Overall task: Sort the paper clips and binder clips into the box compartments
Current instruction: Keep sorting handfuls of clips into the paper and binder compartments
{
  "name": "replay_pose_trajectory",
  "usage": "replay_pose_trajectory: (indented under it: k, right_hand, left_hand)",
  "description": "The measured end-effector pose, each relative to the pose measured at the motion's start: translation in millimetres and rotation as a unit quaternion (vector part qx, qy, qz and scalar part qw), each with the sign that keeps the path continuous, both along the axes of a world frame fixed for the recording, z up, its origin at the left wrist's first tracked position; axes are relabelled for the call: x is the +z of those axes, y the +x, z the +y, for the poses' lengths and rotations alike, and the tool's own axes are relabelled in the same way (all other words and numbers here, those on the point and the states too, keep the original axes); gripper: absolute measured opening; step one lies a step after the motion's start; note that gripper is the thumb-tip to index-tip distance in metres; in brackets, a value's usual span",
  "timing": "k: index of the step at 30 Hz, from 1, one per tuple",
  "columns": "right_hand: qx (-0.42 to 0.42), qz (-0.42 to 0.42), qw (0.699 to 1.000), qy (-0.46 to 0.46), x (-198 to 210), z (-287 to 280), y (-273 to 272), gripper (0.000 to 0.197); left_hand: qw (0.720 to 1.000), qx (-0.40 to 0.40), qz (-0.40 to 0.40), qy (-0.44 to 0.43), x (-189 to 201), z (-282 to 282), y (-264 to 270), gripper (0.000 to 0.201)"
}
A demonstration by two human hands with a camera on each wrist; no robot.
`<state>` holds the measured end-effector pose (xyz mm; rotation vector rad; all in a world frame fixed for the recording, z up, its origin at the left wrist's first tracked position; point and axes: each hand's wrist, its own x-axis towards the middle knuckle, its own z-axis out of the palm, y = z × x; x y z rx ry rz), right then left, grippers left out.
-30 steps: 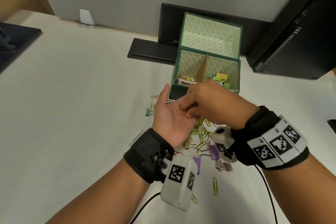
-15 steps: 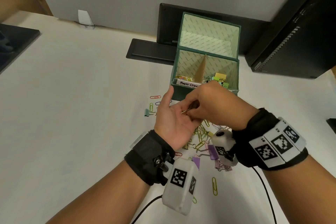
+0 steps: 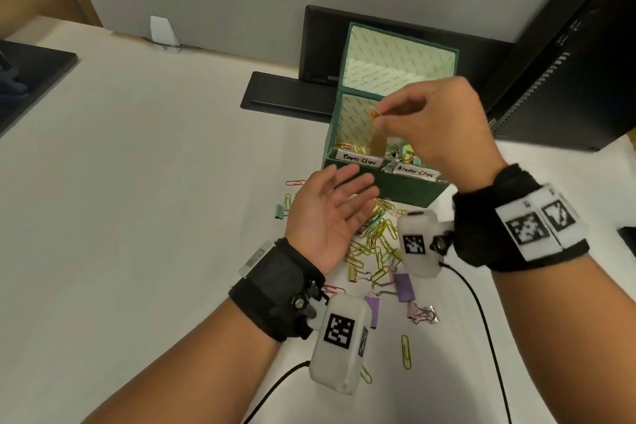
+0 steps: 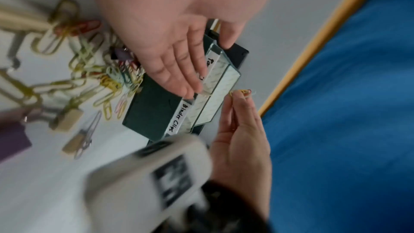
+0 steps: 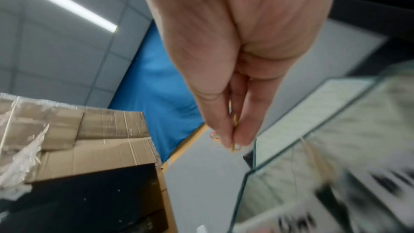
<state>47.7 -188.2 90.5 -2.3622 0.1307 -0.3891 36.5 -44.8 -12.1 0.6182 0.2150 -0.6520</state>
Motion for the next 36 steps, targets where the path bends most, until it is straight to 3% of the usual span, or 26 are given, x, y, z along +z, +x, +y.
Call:
replay_pose_trajectory:
  k: [4, 7, 9, 11, 14, 17, 21, 24, 26, 28, 29, 31, 34, 35, 36]
  right_hand:
    - [-0.019, 0.064, 0.992, -0.104, -8, 4, 26, 0.008]
    - [0.010, 0.138, 0.978, -0.154, -16, 6, 31, 0.022]
    - [0.017, 0.142, 0.980, -0.138, -12, 4, 24, 0.031]
    - [0.013, 0.108, 0.988, -0.107, -2, 0, 9, 0.026]
    - [0.009, 0.089, 0.993, -0.080, 10, -7, -27, 0.012]
    - [0.040, 0.154, 0.985, -0.068, 8, -14, -62, 0.012]
    - [0.056, 0.248, 0.955, -0.152, -24, -31, -84, 0.011]
    - [0.042, 0.317, 0.921, -0.223, -49, -46, -89, 0.039]
    - [0.029, 0.357, 0.908, -0.217, -59, -50, -93, 0.052]
    - [0.032, 0.364, 0.904, -0.224, -65, -47, -94, 0.032]
    - [0.039, 0.352, 0.907, -0.226, -67, -43, -95, 0.018]
    - [0.063, 0.332, 0.919, -0.203, -69, -35, -97, 0.018]
    - [0.095, 0.331, 0.928, -0.140, -63, -27, -105, 0.054]
    - [0.100, 0.331, 0.930, -0.126, -59, -25, -110, 0.071]
    - [0.104, 0.333, 0.927, -0.138, -56, -24, -115, 0.081]
  left_hand:
    - [0.995, 0.058, -0.068, 0.053, 9, 8, 8, 0.018]
    - [0.985, 0.055, -0.112, 0.121, 17, 20, 13, 0.016]
    - [0.965, 0.039, -0.163, 0.200, 22, 28, 12, 0.016]
    - [0.929, 0.030, -0.211, 0.304, 25, 34, 11, 0.018]
    - [0.855, -0.006, -0.244, 0.458, 20, 42, 21, 0.023]
    - [0.768, -0.070, -0.256, 0.584, 19, 49, 27, 0.045]
    - [0.576, -0.154, -0.315, 0.739, 22, 43, 26, 0.055]
    - [0.468, -0.218, -0.350, 0.782, 25, 31, 20, 0.051]
    - [0.428, -0.240, -0.369, 0.790, 26, 25, 11, 0.047]
    - [0.434, -0.247, -0.382, 0.778, 26, 22, 4, 0.044]
    - [0.448, -0.251, -0.395, 0.762, 25, 20, 0, 0.042]
    - [0.496, -0.274, -0.421, 0.708, 21, 16, -9, 0.035]
    - [0.622, -0.301, -0.412, 0.594, 19, 15, -24, 0.024]
    - [0.647, -0.300, -0.404, 0.572, 20, 17, -25, 0.024]
    - [0.653, -0.296, -0.407, 0.566, 19, 18, -23, 0.027]
